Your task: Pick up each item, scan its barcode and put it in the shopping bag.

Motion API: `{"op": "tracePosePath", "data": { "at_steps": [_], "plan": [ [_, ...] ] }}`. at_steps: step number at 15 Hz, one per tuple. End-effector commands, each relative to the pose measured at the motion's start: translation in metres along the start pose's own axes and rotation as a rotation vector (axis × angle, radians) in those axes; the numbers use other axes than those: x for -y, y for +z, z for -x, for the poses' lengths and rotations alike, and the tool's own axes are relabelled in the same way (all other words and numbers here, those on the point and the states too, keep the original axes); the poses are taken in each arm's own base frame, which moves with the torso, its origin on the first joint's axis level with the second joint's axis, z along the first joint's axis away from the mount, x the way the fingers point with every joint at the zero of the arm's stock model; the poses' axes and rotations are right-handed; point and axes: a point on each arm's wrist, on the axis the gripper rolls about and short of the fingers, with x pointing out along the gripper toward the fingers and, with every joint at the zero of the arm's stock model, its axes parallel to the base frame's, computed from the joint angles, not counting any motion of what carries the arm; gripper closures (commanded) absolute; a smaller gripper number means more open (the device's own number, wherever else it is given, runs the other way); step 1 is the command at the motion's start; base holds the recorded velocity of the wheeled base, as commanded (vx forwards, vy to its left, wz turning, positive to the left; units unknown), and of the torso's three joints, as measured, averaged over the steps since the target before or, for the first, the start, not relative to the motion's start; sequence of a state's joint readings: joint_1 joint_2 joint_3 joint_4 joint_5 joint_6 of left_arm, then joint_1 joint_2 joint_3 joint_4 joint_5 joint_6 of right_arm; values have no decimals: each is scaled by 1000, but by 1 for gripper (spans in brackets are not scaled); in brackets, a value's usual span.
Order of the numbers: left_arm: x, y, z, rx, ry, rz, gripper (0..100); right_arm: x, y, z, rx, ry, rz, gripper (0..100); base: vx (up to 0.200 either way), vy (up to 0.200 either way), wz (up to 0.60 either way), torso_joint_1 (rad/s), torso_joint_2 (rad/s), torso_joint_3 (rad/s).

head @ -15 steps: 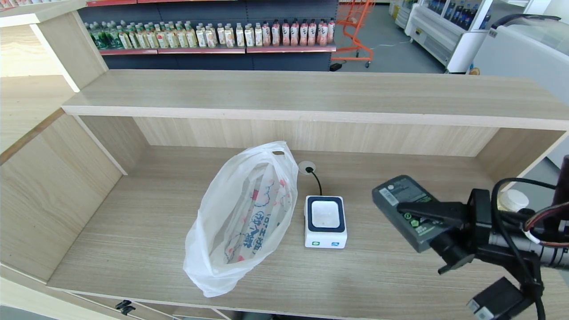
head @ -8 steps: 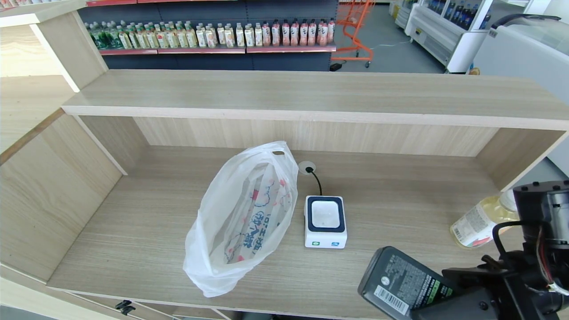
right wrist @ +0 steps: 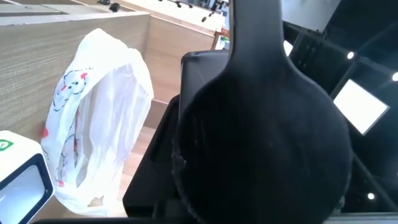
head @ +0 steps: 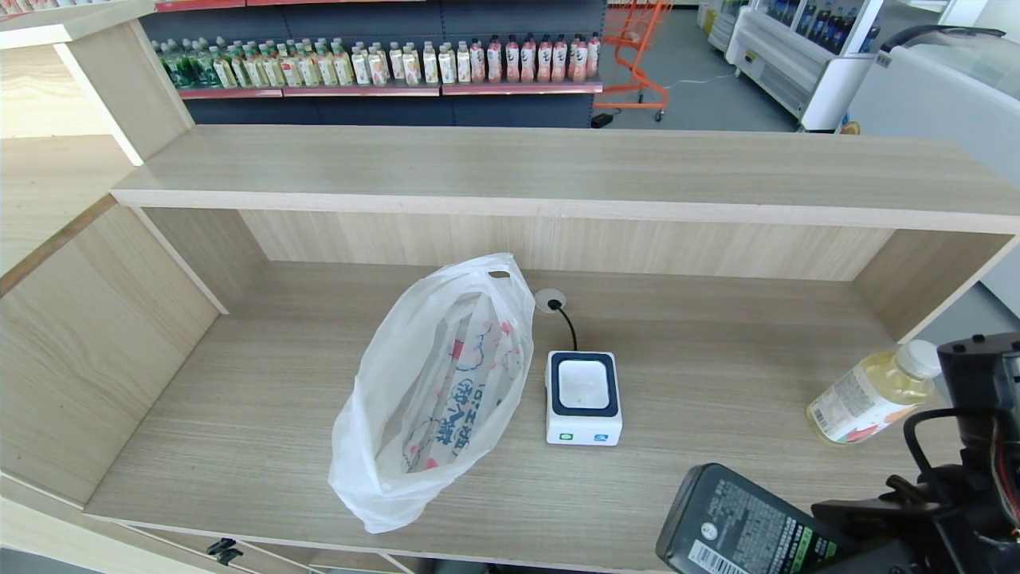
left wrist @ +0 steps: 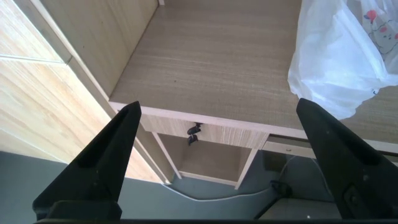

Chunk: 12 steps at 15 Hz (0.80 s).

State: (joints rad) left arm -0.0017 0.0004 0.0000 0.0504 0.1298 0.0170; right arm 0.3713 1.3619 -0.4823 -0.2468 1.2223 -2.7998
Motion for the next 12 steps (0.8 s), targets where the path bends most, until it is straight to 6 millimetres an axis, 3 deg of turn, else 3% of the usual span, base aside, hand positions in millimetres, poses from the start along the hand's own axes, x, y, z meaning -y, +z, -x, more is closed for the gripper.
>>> {"op": "tracePosePath", "data": {
  "at_steps": [1,8,9,11,12],
  "plan": [
    [0,0,0,-1,1,0,0,1,0,0,-2,-1,85,100,0,0,0,0,0,0],
    [0,0,0,-1,1,0,0,2,0,1,4,5,60,100,0,0,0,0,0,0],
    [0,0,0,-1,1,0,0,7,-6,4,-11,7,-17,100,0,0,0,0,0,0],
    [0,0,0,-1,1,0,0,23,-17,30,-155,48,-269,100,0,0,0,0,0,0],
    [0,0,0,-1,1,0,0,29,-17,58,-346,89,-581,100,0,0,0,0,0,0]
  ]
}}
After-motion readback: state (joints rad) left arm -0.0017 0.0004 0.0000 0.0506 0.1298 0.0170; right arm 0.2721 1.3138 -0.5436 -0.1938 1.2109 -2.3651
